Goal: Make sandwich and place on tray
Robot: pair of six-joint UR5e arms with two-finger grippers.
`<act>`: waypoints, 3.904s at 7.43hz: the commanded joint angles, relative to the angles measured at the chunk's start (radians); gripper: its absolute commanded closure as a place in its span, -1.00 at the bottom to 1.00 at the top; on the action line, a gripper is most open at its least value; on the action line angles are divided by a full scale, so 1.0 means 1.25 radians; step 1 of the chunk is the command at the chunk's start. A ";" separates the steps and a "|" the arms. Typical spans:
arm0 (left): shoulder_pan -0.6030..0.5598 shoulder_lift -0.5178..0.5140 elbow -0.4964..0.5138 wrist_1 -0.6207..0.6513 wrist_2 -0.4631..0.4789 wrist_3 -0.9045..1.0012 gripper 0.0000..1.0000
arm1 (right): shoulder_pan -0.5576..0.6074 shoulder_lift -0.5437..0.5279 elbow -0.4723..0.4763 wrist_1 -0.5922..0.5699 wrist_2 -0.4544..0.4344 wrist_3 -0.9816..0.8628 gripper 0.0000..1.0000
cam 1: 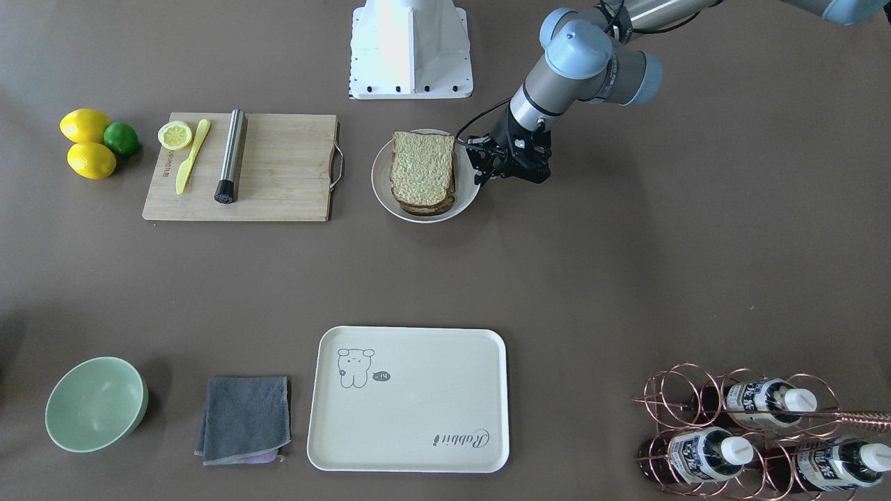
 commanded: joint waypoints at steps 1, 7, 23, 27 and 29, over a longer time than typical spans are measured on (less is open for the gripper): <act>-0.119 -0.086 0.019 0.102 -0.098 0.003 1.00 | 0.000 -0.002 -0.005 0.000 0.002 0.000 -1.00; -0.241 -0.349 0.398 0.028 -0.123 0.009 1.00 | 0.000 0.005 -0.016 0.001 -0.001 0.003 -1.00; -0.257 -0.416 0.617 -0.155 -0.039 0.007 -0.98 | 0.000 0.003 -0.017 0.001 0.000 0.003 -1.00; -0.262 -0.089 0.029 0.170 -0.116 0.015 -0.98 | 0.000 0.000 -0.017 0.000 0.010 0.004 -1.00; -0.285 0.066 -0.177 0.310 -0.115 0.173 -0.98 | 0.000 -0.001 -0.018 0.000 0.037 0.005 -1.00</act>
